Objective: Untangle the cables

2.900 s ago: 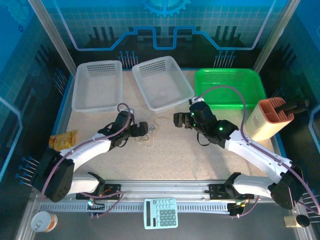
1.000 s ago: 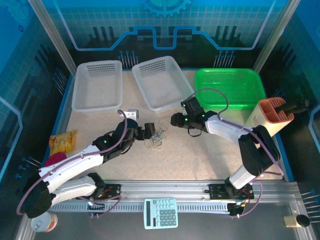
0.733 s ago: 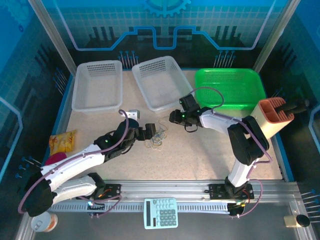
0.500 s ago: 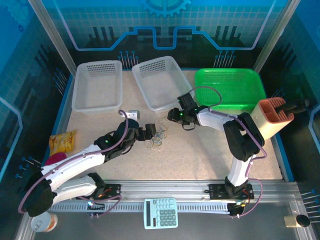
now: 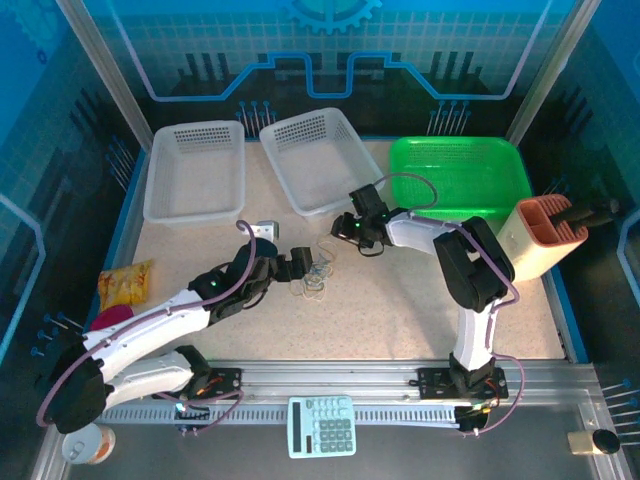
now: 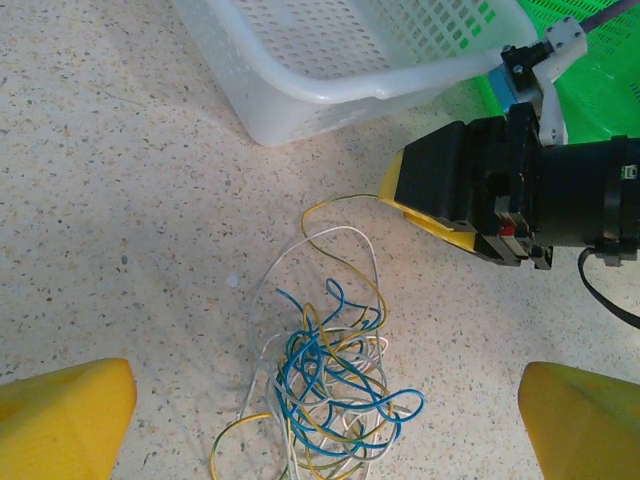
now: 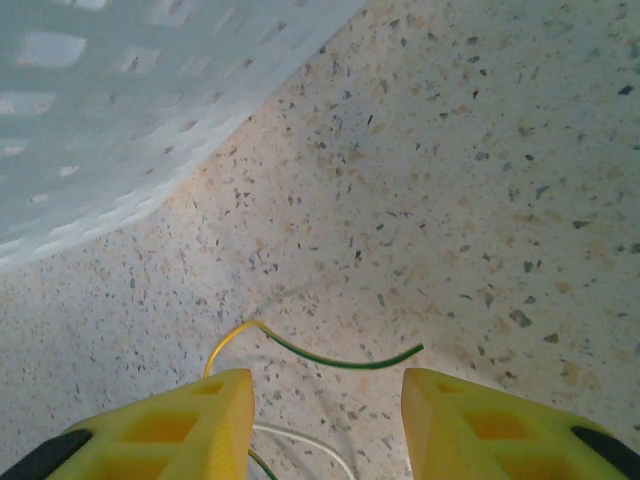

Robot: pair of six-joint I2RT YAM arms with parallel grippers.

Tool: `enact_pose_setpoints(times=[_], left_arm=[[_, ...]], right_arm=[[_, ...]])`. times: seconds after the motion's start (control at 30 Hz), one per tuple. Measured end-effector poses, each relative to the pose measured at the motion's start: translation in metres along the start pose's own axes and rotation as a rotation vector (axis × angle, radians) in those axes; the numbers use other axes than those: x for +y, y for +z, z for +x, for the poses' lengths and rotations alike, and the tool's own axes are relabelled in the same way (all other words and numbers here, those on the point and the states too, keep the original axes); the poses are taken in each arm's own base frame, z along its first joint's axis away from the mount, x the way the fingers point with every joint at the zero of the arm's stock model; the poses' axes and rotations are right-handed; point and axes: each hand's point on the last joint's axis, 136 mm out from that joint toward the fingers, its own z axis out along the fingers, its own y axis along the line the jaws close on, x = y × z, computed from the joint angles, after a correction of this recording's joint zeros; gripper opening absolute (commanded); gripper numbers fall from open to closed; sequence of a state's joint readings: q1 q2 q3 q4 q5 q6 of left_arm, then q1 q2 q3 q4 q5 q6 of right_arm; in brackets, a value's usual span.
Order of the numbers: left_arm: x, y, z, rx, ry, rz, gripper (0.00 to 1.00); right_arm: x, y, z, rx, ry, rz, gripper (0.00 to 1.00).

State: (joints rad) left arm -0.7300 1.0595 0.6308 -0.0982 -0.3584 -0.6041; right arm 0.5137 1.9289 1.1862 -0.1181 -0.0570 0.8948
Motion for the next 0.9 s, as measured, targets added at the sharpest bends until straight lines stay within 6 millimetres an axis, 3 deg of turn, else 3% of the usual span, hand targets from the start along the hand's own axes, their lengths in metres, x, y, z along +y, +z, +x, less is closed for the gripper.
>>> enact_pose_setpoints(times=[0.1, 0.2, 0.27, 0.3, 0.4, 0.5, 0.77, 0.8, 0.87, 0.9], left_arm=[[0.000, 0.000, 0.000, -0.002, -0.001, 0.001, 0.99], [-0.001, 0.000, -0.001, -0.004, -0.002, 0.004, 0.99], [-0.001, 0.000, -0.001, -0.005, -0.003, 0.004, 0.99], [-0.001, 0.000, -0.001, -0.005, -0.003, 0.004, 0.99], [-0.001, 0.000, -0.001, -0.005, -0.003, 0.004, 0.99], [-0.001, 0.000, -0.001, -0.005, -0.003, 0.004, 0.99], [-0.001, 0.000, -0.001, -0.005, -0.002, 0.003, 0.99], [-0.001, 0.000, -0.001, -0.005, -0.002, 0.003, 0.99], [-0.001, 0.000, -0.001, -0.005, -0.001, 0.003, 0.99], [0.000, 0.000, -0.001, -0.005, 0.001, 0.000, 0.99]], right_arm=[[-0.002, 0.004, 0.001, 0.006, 0.011, 0.005, 0.34], [-0.002, 0.006, 0.001, 0.005, 0.027, 0.001, 0.18], [-0.003, 0.006, 0.000, -0.003, 0.028, -0.006, 0.02], [-0.004, 0.006, 0.001, -0.006, 0.030, -0.008, 0.00], [-0.013, 0.000, 0.009, -0.003, 0.036, -0.004, 0.00], [-0.014, -0.018, 0.014, -0.017, 0.023, -0.015, 0.00], [0.030, -0.106, -0.018, -0.209, -0.091, -0.136, 0.00], [0.033, -0.113, -0.021, -0.224, -0.105, -0.143, 0.04], [0.036, -0.118, -0.025, -0.236, -0.124, -0.136, 0.28], [0.035, -0.117, -0.025, -0.232, -0.132, -0.128, 0.36]])
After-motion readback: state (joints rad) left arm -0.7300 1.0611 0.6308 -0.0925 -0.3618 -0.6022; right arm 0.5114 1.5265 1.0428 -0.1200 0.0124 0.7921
